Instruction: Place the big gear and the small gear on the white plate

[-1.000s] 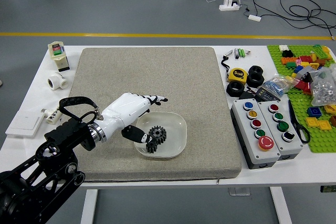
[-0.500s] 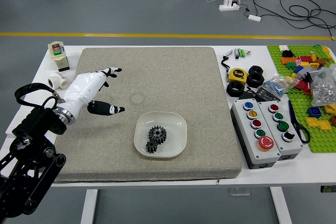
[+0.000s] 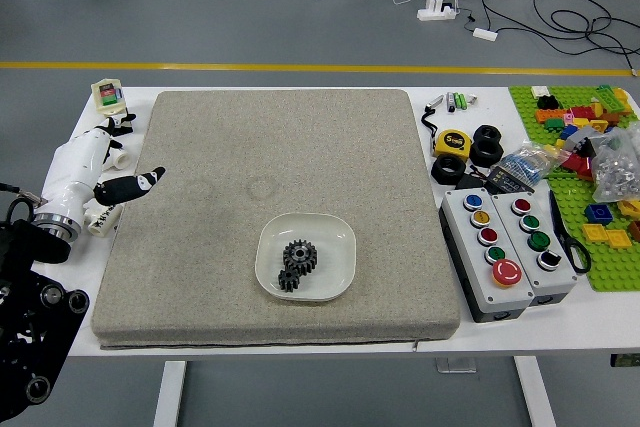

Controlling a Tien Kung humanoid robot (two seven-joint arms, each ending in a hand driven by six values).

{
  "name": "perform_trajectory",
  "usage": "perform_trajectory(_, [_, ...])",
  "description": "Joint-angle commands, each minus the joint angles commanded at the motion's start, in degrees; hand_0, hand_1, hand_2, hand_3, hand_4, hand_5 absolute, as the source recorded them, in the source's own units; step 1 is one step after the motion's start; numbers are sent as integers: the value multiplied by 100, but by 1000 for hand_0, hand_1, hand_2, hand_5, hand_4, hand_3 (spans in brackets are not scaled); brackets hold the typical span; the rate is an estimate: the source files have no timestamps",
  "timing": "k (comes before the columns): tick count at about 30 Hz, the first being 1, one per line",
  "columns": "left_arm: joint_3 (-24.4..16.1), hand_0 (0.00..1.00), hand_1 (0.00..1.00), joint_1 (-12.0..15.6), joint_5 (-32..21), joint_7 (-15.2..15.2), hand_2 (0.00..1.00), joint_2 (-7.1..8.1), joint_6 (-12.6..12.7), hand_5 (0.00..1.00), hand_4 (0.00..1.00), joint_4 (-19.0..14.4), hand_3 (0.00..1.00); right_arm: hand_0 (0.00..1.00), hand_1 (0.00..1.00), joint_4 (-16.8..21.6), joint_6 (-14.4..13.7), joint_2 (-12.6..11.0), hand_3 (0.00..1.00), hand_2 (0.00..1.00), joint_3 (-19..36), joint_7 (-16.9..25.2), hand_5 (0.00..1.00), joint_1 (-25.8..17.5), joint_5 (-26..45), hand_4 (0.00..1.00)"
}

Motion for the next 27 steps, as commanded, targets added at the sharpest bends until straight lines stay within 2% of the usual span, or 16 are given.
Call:
perform_trajectory(4, [114, 636, 714, 68, -1006, -141, 820, -51, 65, 545, 797, -23, 774, 600, 609, 0, 1, -2, 565, 697, -3, -1, 712, 6, 3, 764])
perform_trajectory(5, [125, 662, 720, 72, -1229, -151, 818, -55, 66, 622, 808, -23, 798, 601, 609, 0, 2, -2, 565, 697, -4, -1, 713, 7, 3, 764])
perform_trajectory(10, [206, 662, 720, 66, -2421, -45, 818, -59, -507, 622, 808, -8, 798, 601, 609, 0, 0, -2, 565, 697, -7, -3, 713, 27, 14, 764])
perform_trajectory(11, [211, 677, 733, 63, -2681, -24, 841, -58, -599, 753, 837, -8, 801, 601, 609, 0, 0, -3, 564, 697, -7, -3, 714, 30, 15, 764])
perform_trajectory(14, [218, 677, 733, 55, -3389, 15, 841, -59, -794, 753, 837, 7, 801, 601, 609, 0, 2, -4, 564, 697, 0, -2, 714, 39, 13, 764])
perform_trajectory(22, [218, 675, 736, 58, -5326, -54, 843, -60, -797, 766, 840, 54, 801, 601, 609, 0, 3, -7, 564, 697, 17, -2, 714, 51, 1, 764])
perform_trajectory(23, [217, 675, 735, 58, -5586, -62, 833, -60, -795, 809, 851, 57, 800, 601, 609, 0, 3, -7, 565, 696, 19, -2, 718, 52, -1, 763])
perform_trajectory(27, [219, 675, 735, 59, -6517, -106, 833, -68, -777, 809, 851, 68, 800, 601, 609, 0, 5, -7, 565, 696, 27, -6, 718, 53, -17, 763])
